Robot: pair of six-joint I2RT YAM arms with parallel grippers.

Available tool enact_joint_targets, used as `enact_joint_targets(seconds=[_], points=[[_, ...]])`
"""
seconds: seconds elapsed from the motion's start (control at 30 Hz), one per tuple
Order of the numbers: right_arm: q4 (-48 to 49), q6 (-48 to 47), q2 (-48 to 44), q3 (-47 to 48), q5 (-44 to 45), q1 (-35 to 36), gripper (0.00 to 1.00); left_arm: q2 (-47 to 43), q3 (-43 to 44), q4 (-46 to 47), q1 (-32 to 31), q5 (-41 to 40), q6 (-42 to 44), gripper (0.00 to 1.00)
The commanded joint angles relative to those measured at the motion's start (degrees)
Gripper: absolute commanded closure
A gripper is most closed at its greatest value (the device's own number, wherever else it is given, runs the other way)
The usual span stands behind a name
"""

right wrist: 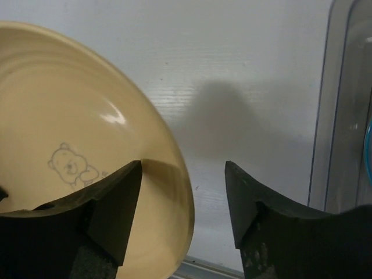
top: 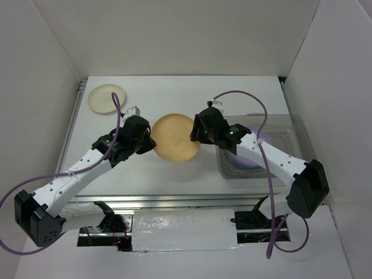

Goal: Place the plates into the plastic bin on the countertop

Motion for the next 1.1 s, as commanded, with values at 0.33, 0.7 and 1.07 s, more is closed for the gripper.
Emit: enact_joint_targets(seconds=[0.33, 0.7, 1.07], points=[[-2.55, 7.33, -8.28, -6.91, 7.05, -7.87, 1.0, -0.21, 1.16, 6.18, 5.02, 4.47, 3.05, 0.35], [-6.16, 5.5, -23.67, -18.33, -1.82, -45.93, 1.0, 1.98, 3.28, 5.38, 15.57, 10.0, 6.3, 0.01], [-1.06, -0.49, -23.84, -27.3, -14.66, -63.01, 1.0, 3.04, 0.2, 6.35, 21.02, 14.4, 11.13, 0.01]])
